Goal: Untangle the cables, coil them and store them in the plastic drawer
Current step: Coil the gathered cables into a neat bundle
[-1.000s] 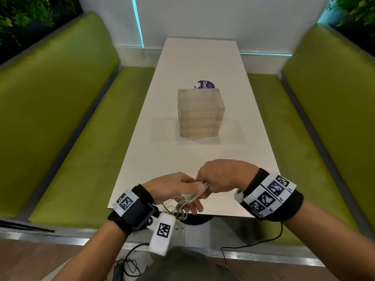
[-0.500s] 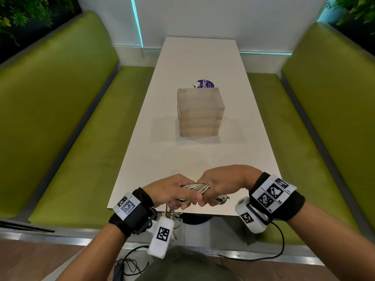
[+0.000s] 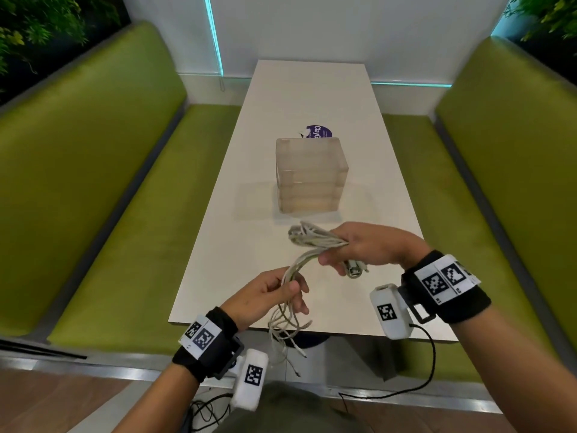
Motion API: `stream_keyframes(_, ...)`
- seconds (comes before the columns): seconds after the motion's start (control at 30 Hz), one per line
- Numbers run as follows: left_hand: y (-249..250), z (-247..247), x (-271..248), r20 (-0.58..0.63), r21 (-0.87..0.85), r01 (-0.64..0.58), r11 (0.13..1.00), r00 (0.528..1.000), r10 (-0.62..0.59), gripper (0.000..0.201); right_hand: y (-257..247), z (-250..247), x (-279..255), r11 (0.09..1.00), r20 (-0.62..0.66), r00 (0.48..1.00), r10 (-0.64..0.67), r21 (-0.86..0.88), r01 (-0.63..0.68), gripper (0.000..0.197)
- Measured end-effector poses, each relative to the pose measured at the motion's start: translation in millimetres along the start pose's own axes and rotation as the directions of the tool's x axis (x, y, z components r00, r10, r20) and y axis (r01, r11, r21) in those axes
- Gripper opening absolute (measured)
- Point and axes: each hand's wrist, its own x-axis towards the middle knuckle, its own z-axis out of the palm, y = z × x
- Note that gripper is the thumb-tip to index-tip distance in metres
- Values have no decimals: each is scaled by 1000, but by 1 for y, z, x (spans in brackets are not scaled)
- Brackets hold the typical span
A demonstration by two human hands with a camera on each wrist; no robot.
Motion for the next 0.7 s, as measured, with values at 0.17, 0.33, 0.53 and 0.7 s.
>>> stream_keyframes(0.17, 3, 5, 4, -83, 67, -11, 998, 996, 17, 23, 1, -5, 0, 982, -135, 989, -59, 172, 82, 27)
stream_keyframes(0.33, 1, 4, 4, -100, 65, 11, 998, 995, -4, 20, -4, -4, -1, 935, -262, 964, -46, 329, 134, 27)
stream_keyframes(0.53, 20, 8, 10, -354, -152, -137, 979, 932, 76, 27, 0, 10, 9, 947, -266, 964, 7, 311, 80, 37)
stream_keyframes(0.7, 26, 9, 20, -519, -326, -207, 922, 855, 9, 25, 1, 38, 25, 978, -301, 953, 39, 205, 25, 27)
